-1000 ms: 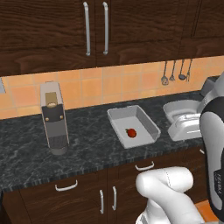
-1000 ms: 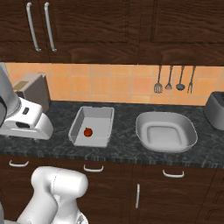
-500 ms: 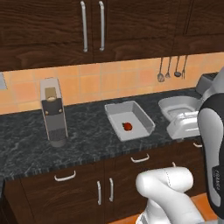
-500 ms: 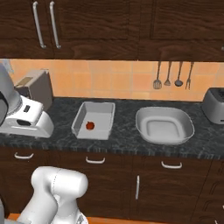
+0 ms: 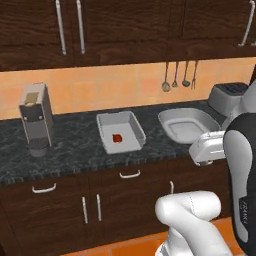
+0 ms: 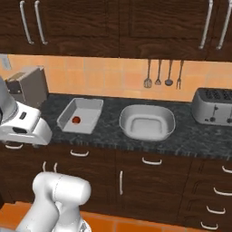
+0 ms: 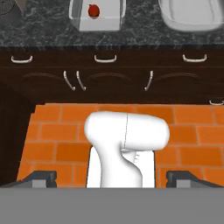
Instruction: Place one tomato and one chicken drumstick in each tupperware on the nearby counter, to pack two identical lunches.
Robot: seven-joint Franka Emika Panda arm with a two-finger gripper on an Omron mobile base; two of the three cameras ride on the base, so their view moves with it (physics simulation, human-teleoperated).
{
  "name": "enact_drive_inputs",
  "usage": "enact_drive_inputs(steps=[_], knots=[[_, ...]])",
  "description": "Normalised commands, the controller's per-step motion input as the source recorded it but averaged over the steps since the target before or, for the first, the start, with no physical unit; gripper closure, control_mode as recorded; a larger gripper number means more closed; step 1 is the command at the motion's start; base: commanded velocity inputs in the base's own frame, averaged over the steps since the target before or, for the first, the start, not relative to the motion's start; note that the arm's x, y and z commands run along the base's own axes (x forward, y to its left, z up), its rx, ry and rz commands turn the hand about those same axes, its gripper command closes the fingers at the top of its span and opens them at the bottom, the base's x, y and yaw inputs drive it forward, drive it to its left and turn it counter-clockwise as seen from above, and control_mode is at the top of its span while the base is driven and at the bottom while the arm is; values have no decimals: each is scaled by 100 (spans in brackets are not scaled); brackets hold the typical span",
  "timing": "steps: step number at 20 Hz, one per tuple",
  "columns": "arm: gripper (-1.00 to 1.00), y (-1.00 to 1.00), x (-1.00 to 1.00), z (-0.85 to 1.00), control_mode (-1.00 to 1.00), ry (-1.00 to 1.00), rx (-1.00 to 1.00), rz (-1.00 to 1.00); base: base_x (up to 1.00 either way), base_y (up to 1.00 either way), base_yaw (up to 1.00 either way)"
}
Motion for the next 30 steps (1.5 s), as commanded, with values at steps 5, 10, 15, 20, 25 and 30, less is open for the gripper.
enact_drive_inputs(steps=[5,10,15,20,25,30], knots=[[-100,0,0,0,100,0,0,0,-39,-100,12],[-100,0,0,0,100,0,0,0,-46,-96,0],[-100,0,0,0,100,0,0,0,-2,-100,0],[-100,0,0,0,100,0,0,0,0,-100,0],[-100,0,0,0,100,0,0,0,0,-96,1],[-100,0,0,0,100,0,0,0,0,-85,3]])
